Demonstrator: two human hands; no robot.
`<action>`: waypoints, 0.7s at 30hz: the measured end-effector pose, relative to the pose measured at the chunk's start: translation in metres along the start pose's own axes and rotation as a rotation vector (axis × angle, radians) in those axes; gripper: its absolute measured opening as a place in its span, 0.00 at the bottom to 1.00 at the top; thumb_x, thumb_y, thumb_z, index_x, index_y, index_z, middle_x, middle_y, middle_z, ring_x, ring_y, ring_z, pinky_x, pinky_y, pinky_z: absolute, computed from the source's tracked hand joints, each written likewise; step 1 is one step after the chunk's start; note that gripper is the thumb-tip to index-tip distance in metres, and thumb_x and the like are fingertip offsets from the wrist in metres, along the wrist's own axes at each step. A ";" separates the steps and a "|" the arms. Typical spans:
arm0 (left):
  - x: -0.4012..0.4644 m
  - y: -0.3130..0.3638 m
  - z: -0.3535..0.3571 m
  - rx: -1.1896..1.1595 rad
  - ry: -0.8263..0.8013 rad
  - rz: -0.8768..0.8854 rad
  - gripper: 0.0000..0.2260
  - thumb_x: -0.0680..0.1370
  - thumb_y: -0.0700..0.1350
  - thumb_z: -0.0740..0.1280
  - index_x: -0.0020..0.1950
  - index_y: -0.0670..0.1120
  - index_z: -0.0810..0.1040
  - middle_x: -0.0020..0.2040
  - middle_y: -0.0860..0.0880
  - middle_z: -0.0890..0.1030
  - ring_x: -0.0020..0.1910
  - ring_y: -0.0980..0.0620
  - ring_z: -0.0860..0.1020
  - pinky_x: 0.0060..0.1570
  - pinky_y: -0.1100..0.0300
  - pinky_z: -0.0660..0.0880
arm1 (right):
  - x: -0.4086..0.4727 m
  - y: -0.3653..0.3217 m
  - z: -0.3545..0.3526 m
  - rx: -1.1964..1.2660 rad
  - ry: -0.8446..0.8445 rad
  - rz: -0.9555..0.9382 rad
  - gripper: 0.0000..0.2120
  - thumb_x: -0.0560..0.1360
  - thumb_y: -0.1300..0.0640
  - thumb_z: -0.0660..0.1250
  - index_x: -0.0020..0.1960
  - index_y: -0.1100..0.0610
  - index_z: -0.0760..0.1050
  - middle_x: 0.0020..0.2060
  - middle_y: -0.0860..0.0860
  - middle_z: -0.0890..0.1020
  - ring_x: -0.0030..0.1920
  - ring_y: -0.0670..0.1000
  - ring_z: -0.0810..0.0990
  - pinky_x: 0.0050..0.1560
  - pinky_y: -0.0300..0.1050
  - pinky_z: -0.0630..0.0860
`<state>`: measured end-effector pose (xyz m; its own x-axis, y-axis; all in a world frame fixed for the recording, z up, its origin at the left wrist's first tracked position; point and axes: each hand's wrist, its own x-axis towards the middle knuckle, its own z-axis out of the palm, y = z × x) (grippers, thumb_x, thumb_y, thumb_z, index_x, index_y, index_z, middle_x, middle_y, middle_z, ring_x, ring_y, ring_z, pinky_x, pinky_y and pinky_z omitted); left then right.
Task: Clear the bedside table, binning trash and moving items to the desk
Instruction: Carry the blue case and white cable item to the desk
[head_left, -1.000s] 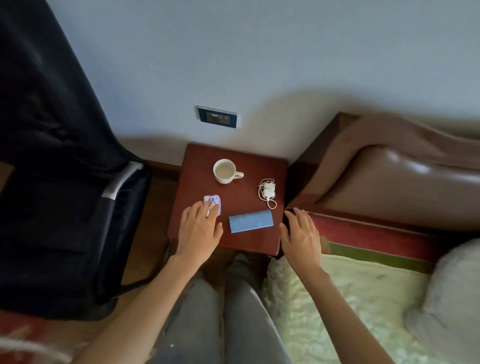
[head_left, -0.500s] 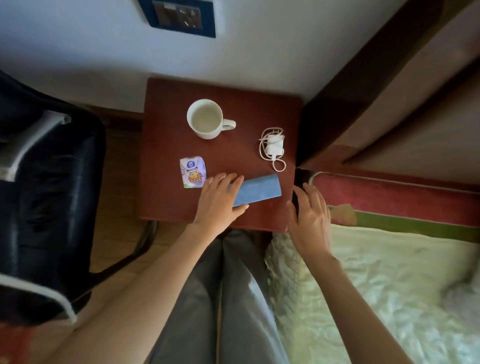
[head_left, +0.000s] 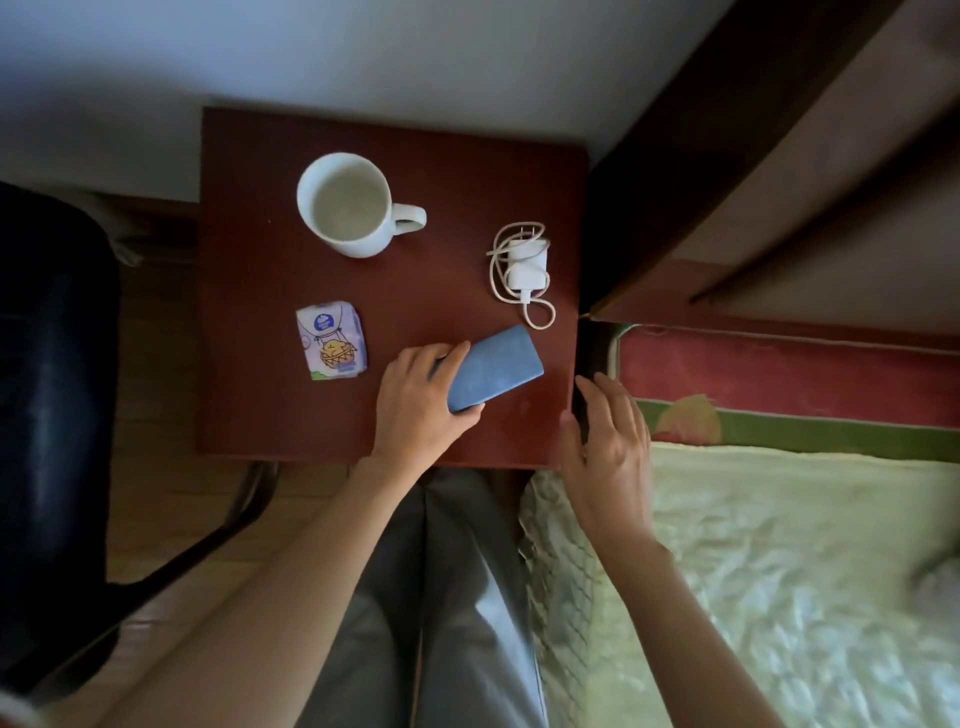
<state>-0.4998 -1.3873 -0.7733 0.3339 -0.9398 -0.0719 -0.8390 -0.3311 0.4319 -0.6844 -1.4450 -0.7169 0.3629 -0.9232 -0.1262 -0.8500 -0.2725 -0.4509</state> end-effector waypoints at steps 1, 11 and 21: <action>-0.001 0.000 -0.004 -0.016 0.017 -0.029 0.28 0.63 0.52 0.76 0.61 0.45 0.77 0.52 0.46 0.80 0.48 0.44 0.77 0.46 0.51 0.75 | 0.004 -0.003 -0.002 0.026 0.009 -0.012 0.19 0.78 0.55 0.57 0.63 0.64 0.74 0.60 0.61 0.77 0.61 0.61 0.75 0.63 0.56 0.72; -0.007 -0.012 -0.072 -0.156 0.121 -0.312 0.30 0.63 0.52 0.78 0.62 0.45 0.75 0.54 0.47 0.79 0.53 0.47 0.75 0.48 0.54 0.74 | 0.069 -0.046 0.011 0.098 0.019 -0.177 0.15 0.75 0.60 0.62 0.60 0.62 0.75 0.58 0.57 0.78 0.57 0.58 0.76 0.56 0.50 0.76; -0.003 -0.013 -0.081 -0.216 0.145 -0.353 0.30 0.63 0.53 0.77 0.62 0.46 0.74 0.55 0.48 0.79 0.54 0.47 0.74 0.49 0.54 0.73 | 0.142 -0.051 0.055 -0.081 -0.138 -0.060 0.37 0.70 0.51 0.73 0.74 0.59 0.61 0.73 0.62 0.62 0.74 0.61 0.58 0.70 0.56 0.62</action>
<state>-0.4552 -1.3736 -0.7056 0.6539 -0.7455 -0.1290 -0.5585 -0.5907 0.5824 -0.5687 -1.5476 -0.7603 0.4584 -0.8602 -0.2234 -0.8510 -0.3523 -0.3896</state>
